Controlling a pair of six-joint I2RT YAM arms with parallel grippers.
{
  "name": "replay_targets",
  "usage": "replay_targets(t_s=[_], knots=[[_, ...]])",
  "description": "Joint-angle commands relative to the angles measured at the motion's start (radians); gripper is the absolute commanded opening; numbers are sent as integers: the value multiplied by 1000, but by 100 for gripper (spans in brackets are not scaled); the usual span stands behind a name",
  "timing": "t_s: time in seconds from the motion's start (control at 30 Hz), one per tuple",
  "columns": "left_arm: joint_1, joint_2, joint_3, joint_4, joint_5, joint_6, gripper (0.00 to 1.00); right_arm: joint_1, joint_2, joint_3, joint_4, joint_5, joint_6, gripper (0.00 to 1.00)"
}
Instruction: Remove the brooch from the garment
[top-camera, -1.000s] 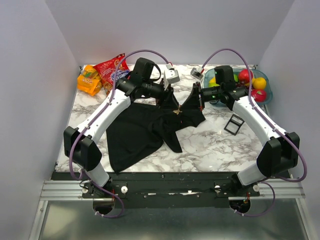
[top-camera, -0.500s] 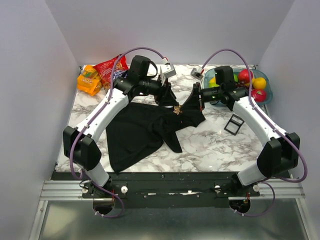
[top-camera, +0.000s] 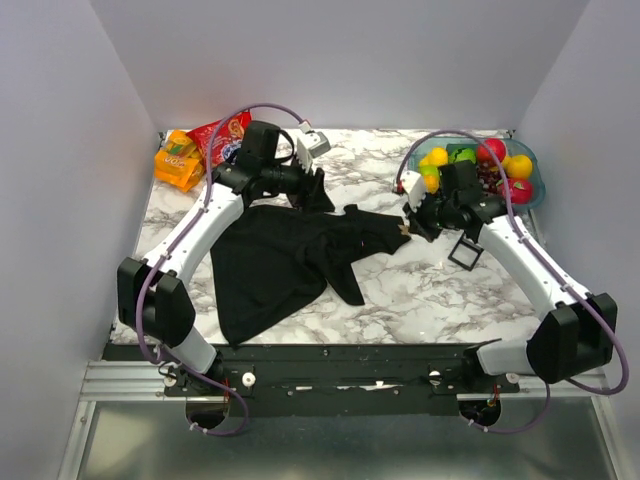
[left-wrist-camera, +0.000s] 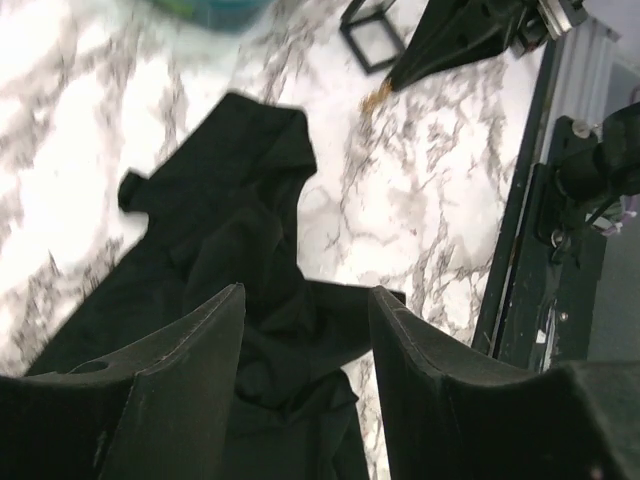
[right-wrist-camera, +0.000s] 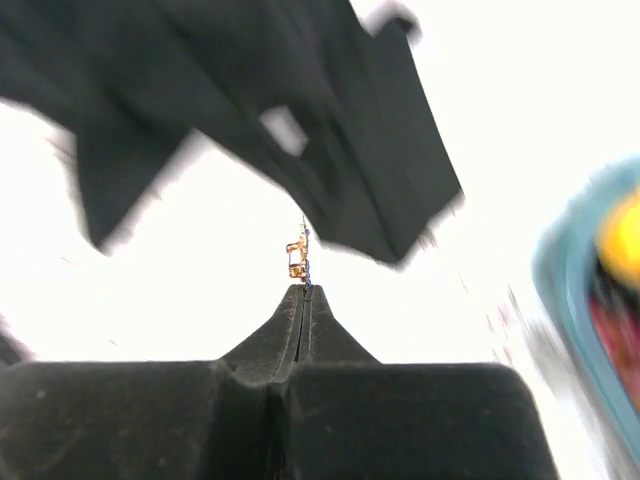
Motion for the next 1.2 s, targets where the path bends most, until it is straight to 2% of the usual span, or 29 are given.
replay_targets(t_s=[0.0, 0.03, 0.07, 0.1, 0.37, 0.67, 1.07, 1.17], knots=[[-1, -15, -94, 0, -148, -23, 69, -83, 35, -105, -85, 377, -196, 0], [-1, -7, -107, 0, -170, -29, 70, -91, 36, -124, -65, 406, -215, 0], [2, -3, -130, 0, -196, -31, 86, -102, 39, -154, -48, 459, -226, 0], [2, 2, -137, -1, -211, -31, 99, -115, 41, -171, -16, 476, -239, 0], [3, 45, -133, -21, -253, -43, 99, -125, 107, -257, 134, 717, -339, 1], [3, 50, -125, -28, -253, -42, 99, -132, 176, -271, 219, 802, -394, 0], [3, 48, -99, -31, -233, -36, 99, -135, 230, -308, 268, 837, -442, 0], [3, 53, -93, -34, -228, -39, 99, -137, 243, -326, 275, 855, -457, 6]])
